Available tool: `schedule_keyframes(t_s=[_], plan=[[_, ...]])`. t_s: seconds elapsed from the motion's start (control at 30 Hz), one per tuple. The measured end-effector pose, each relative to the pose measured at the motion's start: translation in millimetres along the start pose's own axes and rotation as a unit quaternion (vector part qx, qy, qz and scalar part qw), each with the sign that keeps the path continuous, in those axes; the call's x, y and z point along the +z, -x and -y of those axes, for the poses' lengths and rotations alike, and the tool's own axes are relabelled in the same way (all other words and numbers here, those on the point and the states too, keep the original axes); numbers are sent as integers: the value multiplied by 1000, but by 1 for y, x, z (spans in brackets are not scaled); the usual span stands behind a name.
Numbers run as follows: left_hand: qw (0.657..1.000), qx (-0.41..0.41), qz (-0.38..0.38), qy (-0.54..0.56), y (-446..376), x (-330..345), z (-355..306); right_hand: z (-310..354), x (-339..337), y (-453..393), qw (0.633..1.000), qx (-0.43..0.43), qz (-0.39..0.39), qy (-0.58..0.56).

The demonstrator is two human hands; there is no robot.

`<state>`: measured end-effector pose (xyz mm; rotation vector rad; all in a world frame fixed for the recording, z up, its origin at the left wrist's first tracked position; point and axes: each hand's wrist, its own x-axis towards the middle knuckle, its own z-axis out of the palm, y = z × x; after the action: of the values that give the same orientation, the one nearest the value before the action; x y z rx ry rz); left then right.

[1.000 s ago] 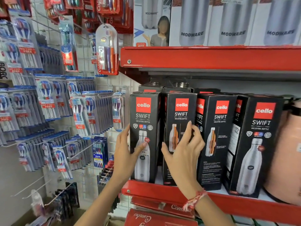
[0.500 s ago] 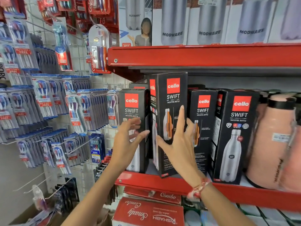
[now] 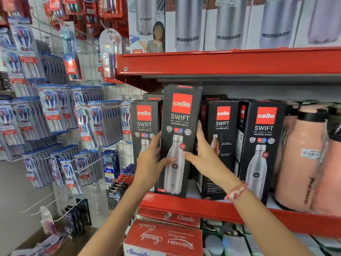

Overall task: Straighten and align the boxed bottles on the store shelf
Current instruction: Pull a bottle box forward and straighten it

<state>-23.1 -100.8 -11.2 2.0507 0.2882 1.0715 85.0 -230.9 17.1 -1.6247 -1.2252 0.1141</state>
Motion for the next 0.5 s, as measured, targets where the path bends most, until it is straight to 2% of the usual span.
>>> schedule_keyframes(t_s=[0.13,0.27,0.5], plan=[[1000,-9,-19,-3,-4,19,8,-2,6,-8,996,12,-54,65],[994,-21,-47,-94,-7,29,14,-11,14,-12,996,3,-65,63],[973,-51,-38,-221,-12,36,13,-21,16,-10,989,-15,-87,116]])
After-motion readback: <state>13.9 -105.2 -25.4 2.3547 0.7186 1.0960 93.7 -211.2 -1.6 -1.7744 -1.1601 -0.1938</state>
